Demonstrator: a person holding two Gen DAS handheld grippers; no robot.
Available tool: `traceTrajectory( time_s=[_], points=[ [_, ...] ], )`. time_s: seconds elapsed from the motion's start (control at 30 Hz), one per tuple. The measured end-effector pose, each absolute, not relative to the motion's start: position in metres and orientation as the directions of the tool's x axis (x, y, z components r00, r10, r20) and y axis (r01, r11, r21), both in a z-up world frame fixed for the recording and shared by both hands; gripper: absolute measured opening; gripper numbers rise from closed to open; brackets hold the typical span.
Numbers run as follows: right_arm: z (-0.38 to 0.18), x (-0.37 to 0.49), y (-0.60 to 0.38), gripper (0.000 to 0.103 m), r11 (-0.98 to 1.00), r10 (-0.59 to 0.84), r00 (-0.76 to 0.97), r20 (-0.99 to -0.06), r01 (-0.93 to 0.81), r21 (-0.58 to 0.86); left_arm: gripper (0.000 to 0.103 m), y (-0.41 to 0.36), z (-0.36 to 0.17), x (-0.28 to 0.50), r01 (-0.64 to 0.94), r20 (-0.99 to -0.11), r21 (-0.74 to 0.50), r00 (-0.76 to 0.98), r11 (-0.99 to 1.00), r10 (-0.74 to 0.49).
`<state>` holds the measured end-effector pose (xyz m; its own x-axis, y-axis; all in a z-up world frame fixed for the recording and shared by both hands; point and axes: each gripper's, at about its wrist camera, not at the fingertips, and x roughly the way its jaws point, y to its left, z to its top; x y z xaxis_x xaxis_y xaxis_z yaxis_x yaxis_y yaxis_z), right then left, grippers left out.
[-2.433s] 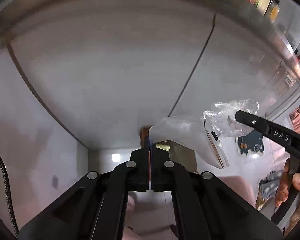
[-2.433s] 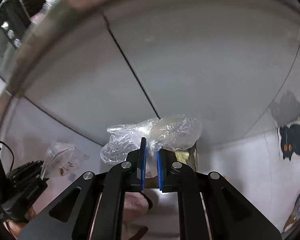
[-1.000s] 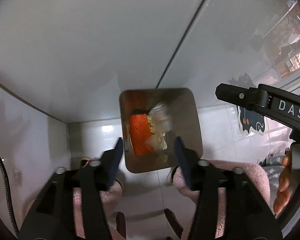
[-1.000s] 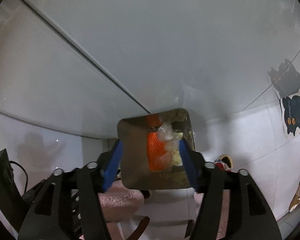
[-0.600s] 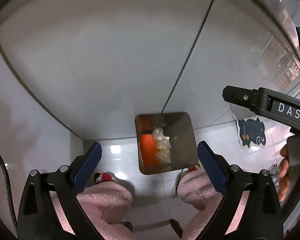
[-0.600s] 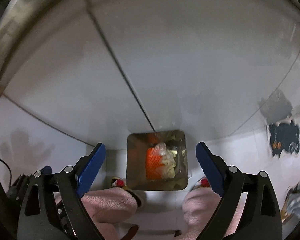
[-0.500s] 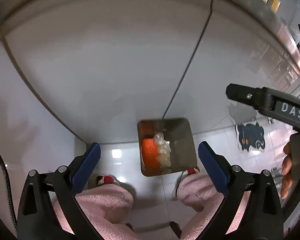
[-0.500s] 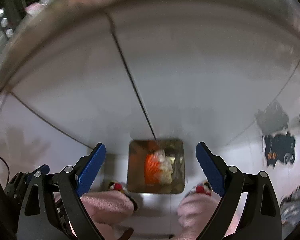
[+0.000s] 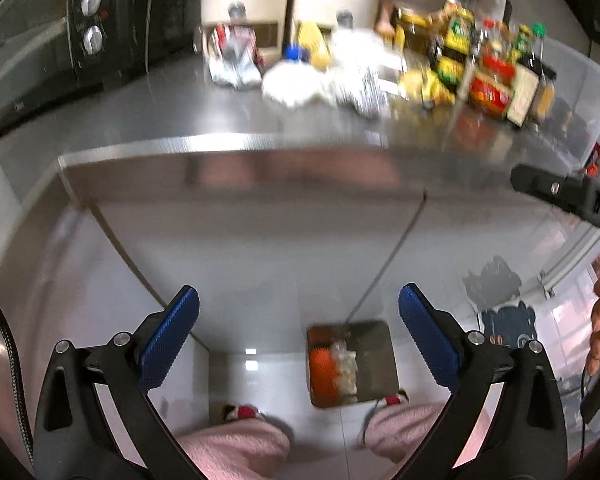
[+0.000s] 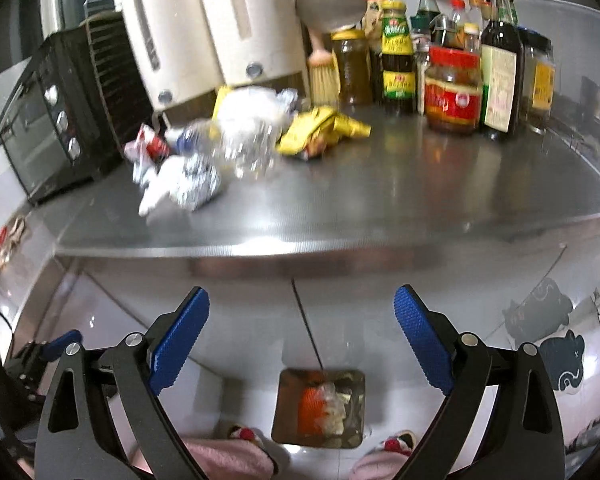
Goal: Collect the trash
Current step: 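Raise both tools back up to the counter toward the remaining trash, then grasp the white tissue with the left tool while the right tool grasps the yellow snack wrapper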
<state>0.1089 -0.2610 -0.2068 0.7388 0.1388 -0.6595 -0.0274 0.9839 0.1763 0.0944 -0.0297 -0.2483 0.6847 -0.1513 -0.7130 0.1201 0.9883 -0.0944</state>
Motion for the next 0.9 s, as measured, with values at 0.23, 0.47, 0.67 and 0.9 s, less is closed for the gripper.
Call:
traceTrajectory(
  time_s=[0.23, 0.47, 0.67, 0.9],
  points=[
    [-0.18, 0.151, -0.274, 0.094, 0.982, 0.126, 0.755, -0.643, -0.004, 0.188, 0.093, -0.014, -0.203, 0.134, 0.095, -0.658, -0.103, 0.74, 0.99, -0.139],
    [-0.162, 0.208, -0.288, 0.094, 0.978, 0.11, 0.758, -0.642, 0.034, 0.208, 0.072, -0.019, -0.187, 0.195, 0.11, -0.65, -0.109, 0.744, 0.988, -0.155],
    [-0.167, 0.261, -0.293, 0.067, 0.968, 0.124, 0.73, -0.672, 0.059, 0.243, 0.053, -0.033, -0.192, 0.236, 0.132, -0.667, -0.092, 0.728, 0.987, -0.16],
    [-0.188, 0.295, -0.29, 0.062, 0.966, 0.117, 0.689, -0.715, 0.087, 0.242, 0.052, -0.046, -0.194, 0.269, 0.139, -0.677, -0.067, 0.721, 0.988, -0.148]
  ],
)
